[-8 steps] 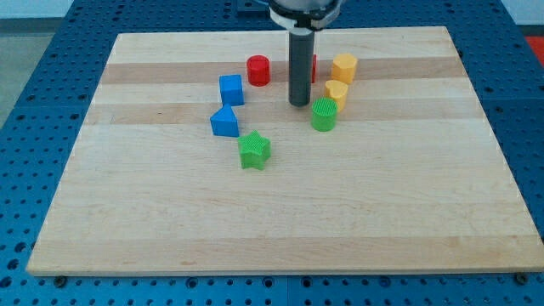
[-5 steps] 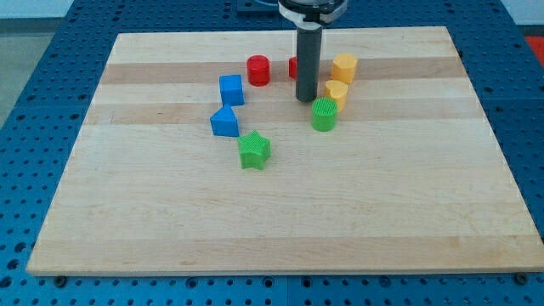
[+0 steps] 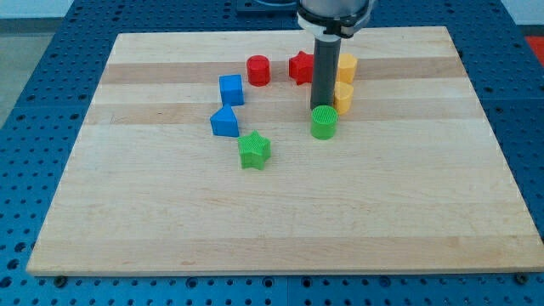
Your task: Place the blue triangle vertically above the green star
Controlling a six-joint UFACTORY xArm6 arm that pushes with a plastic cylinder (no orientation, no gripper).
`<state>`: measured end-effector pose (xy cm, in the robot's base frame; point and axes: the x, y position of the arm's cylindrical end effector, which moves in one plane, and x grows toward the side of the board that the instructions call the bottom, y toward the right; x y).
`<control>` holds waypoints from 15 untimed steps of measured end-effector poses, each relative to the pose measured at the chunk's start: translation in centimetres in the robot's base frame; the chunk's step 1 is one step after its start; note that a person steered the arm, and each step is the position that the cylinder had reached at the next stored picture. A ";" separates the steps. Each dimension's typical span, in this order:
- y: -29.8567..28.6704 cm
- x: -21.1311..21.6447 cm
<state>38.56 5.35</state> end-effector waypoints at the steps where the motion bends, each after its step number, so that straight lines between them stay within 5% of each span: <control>1: -1.1 0.8; 8: -7.7 -1.5; 15: -7.4 13.5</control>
<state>52.08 -2.07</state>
